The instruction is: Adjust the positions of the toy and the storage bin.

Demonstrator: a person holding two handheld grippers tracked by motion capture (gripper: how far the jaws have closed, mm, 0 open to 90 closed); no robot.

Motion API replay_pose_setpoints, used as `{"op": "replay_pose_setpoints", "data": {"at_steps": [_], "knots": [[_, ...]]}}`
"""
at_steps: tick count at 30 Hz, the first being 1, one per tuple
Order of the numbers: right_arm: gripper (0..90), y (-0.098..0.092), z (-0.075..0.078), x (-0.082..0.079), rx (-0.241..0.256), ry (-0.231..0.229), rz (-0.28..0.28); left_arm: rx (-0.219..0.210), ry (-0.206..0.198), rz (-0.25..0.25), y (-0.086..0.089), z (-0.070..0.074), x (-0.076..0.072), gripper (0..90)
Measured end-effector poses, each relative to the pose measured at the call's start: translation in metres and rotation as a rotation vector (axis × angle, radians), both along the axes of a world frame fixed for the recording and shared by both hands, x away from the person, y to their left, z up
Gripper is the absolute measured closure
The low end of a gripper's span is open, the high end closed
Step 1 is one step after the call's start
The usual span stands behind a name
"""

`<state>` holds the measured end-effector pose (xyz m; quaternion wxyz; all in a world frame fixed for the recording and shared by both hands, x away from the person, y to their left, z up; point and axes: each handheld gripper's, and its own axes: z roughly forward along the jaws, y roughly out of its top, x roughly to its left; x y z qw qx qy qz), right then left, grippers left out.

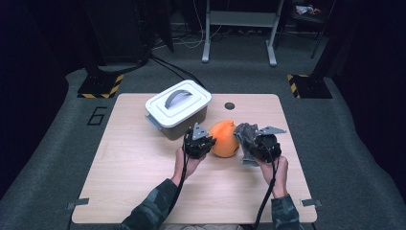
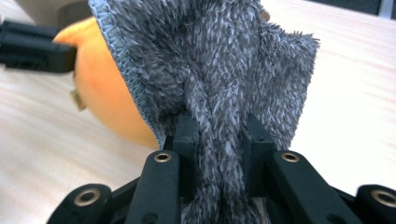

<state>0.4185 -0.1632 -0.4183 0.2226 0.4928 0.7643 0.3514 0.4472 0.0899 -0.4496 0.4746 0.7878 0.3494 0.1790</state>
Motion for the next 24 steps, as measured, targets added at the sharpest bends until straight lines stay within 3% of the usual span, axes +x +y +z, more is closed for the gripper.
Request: {"op": "replay_pose_setpoints", "data": {"at_steps": [13,19,24], "knots": [[70.9,-0.002,-0.023,-0.032,0.004,0.078,0.06,0.007,-0.007,0.005,0.002,0.0,0.002,82.6],[70.6,0.01,-0.035,-0.046,-0.001,0.115,0.097,0.007,-0.005,0.006,0.004,-0.001,0.003,82.3],[70.4,0.018,-0.041,-0.054,-0.023,0.116,0.122,0.01,-0.003,0.004,0.005,0.0,0.003,82.2]]}}
